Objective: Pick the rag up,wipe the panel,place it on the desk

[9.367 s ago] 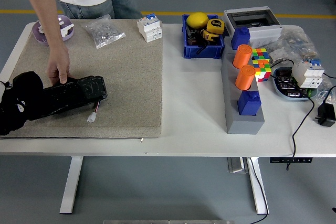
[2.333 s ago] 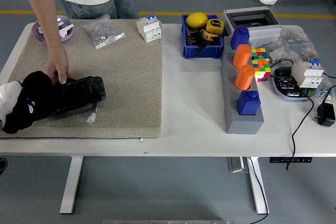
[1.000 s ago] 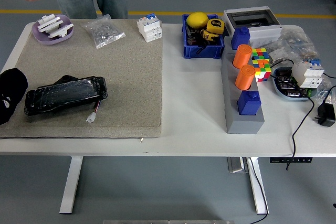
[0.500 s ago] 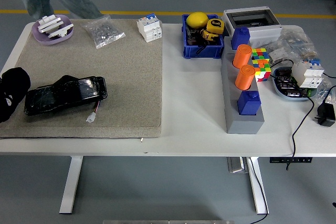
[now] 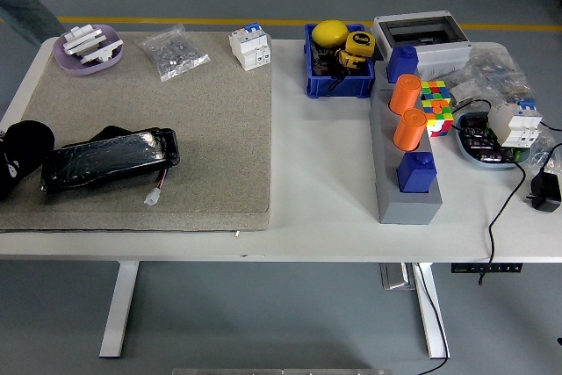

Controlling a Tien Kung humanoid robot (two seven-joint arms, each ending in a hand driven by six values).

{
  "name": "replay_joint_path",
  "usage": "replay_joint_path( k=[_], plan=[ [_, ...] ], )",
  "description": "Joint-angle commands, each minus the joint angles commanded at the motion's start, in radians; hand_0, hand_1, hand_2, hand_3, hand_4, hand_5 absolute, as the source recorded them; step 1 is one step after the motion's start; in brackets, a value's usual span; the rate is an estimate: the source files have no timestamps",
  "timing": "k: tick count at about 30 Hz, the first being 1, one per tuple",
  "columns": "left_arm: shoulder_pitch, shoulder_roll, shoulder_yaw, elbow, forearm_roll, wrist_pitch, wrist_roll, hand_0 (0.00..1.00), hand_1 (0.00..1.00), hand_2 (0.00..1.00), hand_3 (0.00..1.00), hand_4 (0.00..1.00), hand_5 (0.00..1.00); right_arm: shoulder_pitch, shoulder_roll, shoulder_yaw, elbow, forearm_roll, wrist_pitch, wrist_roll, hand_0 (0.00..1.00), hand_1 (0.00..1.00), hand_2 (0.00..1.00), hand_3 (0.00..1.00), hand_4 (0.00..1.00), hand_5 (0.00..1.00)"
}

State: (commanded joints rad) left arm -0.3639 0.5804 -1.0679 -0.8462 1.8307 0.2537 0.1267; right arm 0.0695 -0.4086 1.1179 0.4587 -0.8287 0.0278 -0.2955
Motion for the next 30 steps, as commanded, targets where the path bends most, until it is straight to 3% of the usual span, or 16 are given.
replay_joint_path(
  k=[3, 4, 21, 22, 27, 28, 30],
  plan=[
    [0.002, 0.001, -0.003, -0.003, -0.011, -0.012, 0.009, 0.44, 0.778, 0.71, 0.559, 0.562, 0.002, 0.0, 0.0, 0.0, 0.0, 0.0, -0.001, 0.0, 0.769, 0.627, 0.711, 0.696, 0.998, 0.643],
    [0.002, 0.002, -0.004, -0.005, -0.015, -0.016, 0.01, 0.443, 0.792, 0.757, 0.568, 0.595, 0.002, 0.0, 0.0, -0.001, 0.0, 0.001, -0.001, 0.0, 0.769, 0.626, 0.709, 0.695, 0.998, 0.643],
    [0.002, 0.014, -0.013, -0.012, -0.079, -0.078, -0.001, 0.458, 0.803, 0.782, 0.591, 0.663, 0.002, -0.002, -0.003, -0.009, -0.001, 0.002, -0.008, 0.002, 0.77, 0.62, 0.71, 0.691, 0.998, 0.643],
    [0.002, 0.014, -0.013, -0.014, -0.083, -0.079, -0.003, 0.476, 0.829, 0.808, 0.644, 0.723, 0.015, -0.003, -0.003, -0.009, -0.001, 0.002, -0.009, 0.002, 0.77, 0.618, 0.71, 0.691, 0.998, 0.643],
    [0.0, 0.018, -0.018, -0.015, -0.093, -0.087, -0.008, 0.476, 0.829, 0.808, 0.644, 0.723, 0.015, -0.004, -0.003, -0.01, -0.001, 0.002, -0.01, 0.003, 0.77, 0.618, 0.71, 0.691, 0.998, 0.643],
    [0.001, 0.019, -0.019, -0.015, -0.094, -0.092, -0.007, 0.531, 0.849, 0.819, 0.703, 0.786, 0.046, -0.003, -0.003, -0.011, -0.001, 0.002, -0.011, 0.003, 0.77, 0.616, 0.71, 0.688, 0.998, 0.639],
    [0.001, 0.021, -0.022, -0.016, -0.096, -0.104, -0.008, 0.531, 0.849, 0.819, 0.703, 0.786, 0.046, -0.003, -0.003, -0.014, -0.002, 0.001, -0.011, 0.004, 0.77, 0.616, 0.71, 0.688, 0.998, 0.639]
  ],
)
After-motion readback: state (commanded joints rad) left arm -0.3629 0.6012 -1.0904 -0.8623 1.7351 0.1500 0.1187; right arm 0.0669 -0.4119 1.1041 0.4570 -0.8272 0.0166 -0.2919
